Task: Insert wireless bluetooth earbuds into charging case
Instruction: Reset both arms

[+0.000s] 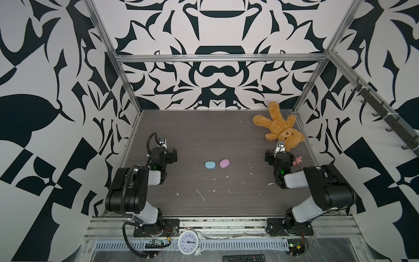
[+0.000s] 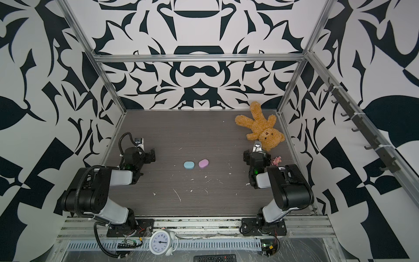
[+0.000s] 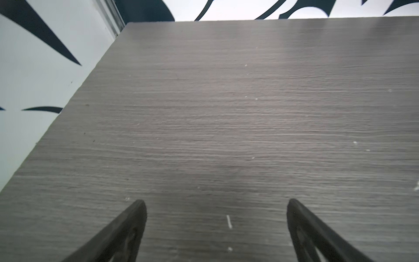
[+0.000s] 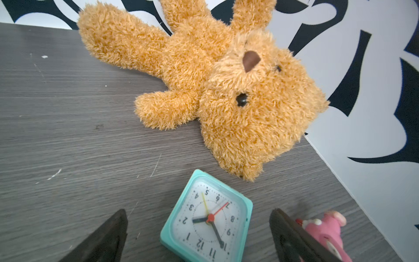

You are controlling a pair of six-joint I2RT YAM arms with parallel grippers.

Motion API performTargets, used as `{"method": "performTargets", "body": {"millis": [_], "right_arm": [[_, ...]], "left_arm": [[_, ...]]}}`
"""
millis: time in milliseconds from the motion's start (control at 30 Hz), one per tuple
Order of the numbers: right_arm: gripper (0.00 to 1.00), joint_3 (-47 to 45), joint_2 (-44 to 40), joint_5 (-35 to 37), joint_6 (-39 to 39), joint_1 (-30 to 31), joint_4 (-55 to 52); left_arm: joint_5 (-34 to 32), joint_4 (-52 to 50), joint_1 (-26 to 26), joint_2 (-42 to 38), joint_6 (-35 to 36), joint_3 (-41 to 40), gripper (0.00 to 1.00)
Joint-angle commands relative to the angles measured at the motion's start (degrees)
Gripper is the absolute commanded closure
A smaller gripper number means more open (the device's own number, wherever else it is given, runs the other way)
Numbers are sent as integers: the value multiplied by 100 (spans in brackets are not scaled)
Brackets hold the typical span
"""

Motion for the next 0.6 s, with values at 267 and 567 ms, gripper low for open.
{"method": "performTargets", "body": {"millis": [267,567], "right_arm": [[0,112,-103,-37,136,0,155],[0,119,-94,-39,138,6,142]], "left_arm": [[307,798,-63,-29,-52,-184,1],[320,790,-61,-23,-51,-178,1]]}}
